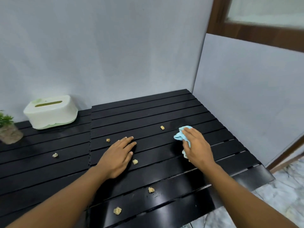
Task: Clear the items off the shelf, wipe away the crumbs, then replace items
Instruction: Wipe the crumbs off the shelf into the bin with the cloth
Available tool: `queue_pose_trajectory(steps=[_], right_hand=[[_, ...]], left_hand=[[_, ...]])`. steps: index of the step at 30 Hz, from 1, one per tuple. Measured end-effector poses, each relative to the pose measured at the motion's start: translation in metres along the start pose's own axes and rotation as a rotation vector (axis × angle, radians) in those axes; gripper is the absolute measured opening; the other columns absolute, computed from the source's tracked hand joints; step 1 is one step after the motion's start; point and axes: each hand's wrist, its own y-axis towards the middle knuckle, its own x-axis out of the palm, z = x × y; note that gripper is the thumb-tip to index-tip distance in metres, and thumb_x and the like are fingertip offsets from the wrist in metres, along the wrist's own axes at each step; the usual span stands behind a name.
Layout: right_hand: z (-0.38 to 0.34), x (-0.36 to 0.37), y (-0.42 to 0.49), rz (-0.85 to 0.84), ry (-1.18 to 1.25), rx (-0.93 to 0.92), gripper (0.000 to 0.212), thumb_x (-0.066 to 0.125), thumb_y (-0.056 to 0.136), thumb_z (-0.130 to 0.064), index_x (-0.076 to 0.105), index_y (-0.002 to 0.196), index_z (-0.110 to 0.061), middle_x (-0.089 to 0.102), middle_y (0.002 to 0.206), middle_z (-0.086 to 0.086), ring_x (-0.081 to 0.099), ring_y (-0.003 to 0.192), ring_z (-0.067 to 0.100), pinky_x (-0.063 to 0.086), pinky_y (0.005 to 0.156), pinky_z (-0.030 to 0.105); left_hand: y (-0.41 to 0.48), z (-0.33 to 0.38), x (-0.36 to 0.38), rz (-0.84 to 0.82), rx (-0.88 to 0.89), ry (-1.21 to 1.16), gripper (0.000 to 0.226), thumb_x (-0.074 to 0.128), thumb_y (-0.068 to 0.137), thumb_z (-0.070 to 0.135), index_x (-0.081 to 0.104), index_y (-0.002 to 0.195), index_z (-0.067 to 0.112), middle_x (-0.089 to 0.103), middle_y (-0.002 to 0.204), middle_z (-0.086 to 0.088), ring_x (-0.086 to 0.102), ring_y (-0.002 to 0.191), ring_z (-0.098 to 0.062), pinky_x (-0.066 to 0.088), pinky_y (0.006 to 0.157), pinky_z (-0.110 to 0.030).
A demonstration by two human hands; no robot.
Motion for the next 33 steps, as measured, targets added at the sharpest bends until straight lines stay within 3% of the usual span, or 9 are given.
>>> queue_pose_trajectory(steps=[2,4,7,10,15,18,21,29,33], right_hand=[[0.021,-0.011,0.012,-0.024,-0.063,0.051,0.047,0.048,0.094,-0.024,0.045,0.141,-0.022,0.041,0.148,-0.007,0.027,0.140,0.010,0.032,0.106,0.028],[0.037,-0.018,0.023,-0.090,-0.150,0.017,0.053,0.045,0.091,-0.041,0.043,0.142,-0.025,0.037,0.150,-0.005,0.025,0.142,0.014,0.030,0.108,0.033],[0.055,-0.024,0.038,-0.281,-0.253,-0.123,0.072,0.038,0.077,-0.076,0.025,0.143,-0.049,0.016,0.157,-0.014,0.004,0.148,0.018,0.015,0.116,0.052],[0.064,-0.015,0.041,-0.411,-0.255,-0.194,0.080,0.038,0.070,-0.087,0.019,0.141,-0.057,0.006,0.158,-0.018,-0.011,0.147,0.014,0.007,0.115,0.057],[0.070,0.002,0.037,-0.224,-0.132,-0.178,0.058,0.046,0.082,-0.067,0.048,0.133,-0.042,0.041,0.144,-0.013,0.017,0.144,0.014,0.025,0.116,0.042],[0.068,0.008,0.033,-0.082,-0.044,-0.083,0.033,0.059,0.088,-0.040,0.061,0.121,-0.037,0.051,0.137,-0.014,0.028,0.140,0.008,0.032,0.109,0.029],[0.065,0.014,0.033,0.004,-0.038,-0.005,0.028,0.062,0.086,-0.026,0.068,0.113,-0.033,0.056,0.133,-0.014,0.036,0.136,0.007,0.030,0.104,0.023],[0.078,0.016,0.091,0.005,-0.101,0.164,0.038,0.049,0.092,-0.025,0.059,0.128,-0.018,0.044,0.145,0.001,0.026,0.141,0.019,0.034,0.105,0.040],[0.043,0.037,0.110,-0.115,-0.168,0.023,0.037,0.045,0.094,-0.024,0.058,0.127,-0.016,0.049,0.141,0.002,0.031,0.138,0.021,0.035,0.105,0.037]], left_hand=[[0.013,0.002,0.001,-0.004,0.002,-0.023,0.076,0.002,0.085,0.057,0.029,0.148,0.024,0.017,0.158,0.009,0.009,0.146,-0.010,0.000,0.113,-0.020],[0.028,0.005,0.003,-0.012,0.011,-0.038,0.077,0.002,0.086,0.062,0.027,0.149,0.026,0.015,0.159,0.010,0.007,0.146,-0.008,0.000,0.113,-0.019],[0.045,0.010,0.010,-0.005,0.015,-0.062,0.076,0.001,0.086,0.061,0.026,0.149,0.027,0.014,0.159,0.011,0.005,0.145,-0.006,-0.004,0.114,-0.020],[0.050,0.011,0.020,0.033,0.001,-0.092,0.071,0.002,0.088,0.057,0.026,0.149,0.029,0.013,0.157,0.015,0.002,0.143,0.000,-0.006,0.115,-0.021],[0.049,0.008,0.023,0.058,-0.010,-0.203,0.068,0.006,0.090,0.056,0.030,0.147,0.030,0.017,0.153,0.020,0.003,0.142,0.007,-0.005,0.115,-0.017],[0.048,0.010,0.024,0.063,-0.008,-0.222,0.068,0.004,0.090,0.058,0.030,0.147,0.030,0.018,0.154,0.020,0.004,0.142,0.007,-0.004,0.115,-0.017],[0.044,0.011,0.023,0.073,-0.016,-0.218,0.066,0.005,0.091,0.056,0.032,0.146,0.030,0.019,0.153,0.020,0.007,0.142,0.005,-0.002,0.116,-0.018],[0.046,0.011,0.026,0.179,-0.236,-0.150,0.073,-0.001,0.088,0.054,0.031,0.148,0.026,0.017,0.158,0.010,0.005,0.145,-0.002,-0.001,0.119,-0.027],[0.047,0.010,0.028,0.173,-0.245,-0.104,0.072,-0.002,0.088,0.053,0.027,0.149,0.027,0.013,0.159,0.010,0.001,0.145,-0.002,-0.004,0.118,-0.026]])
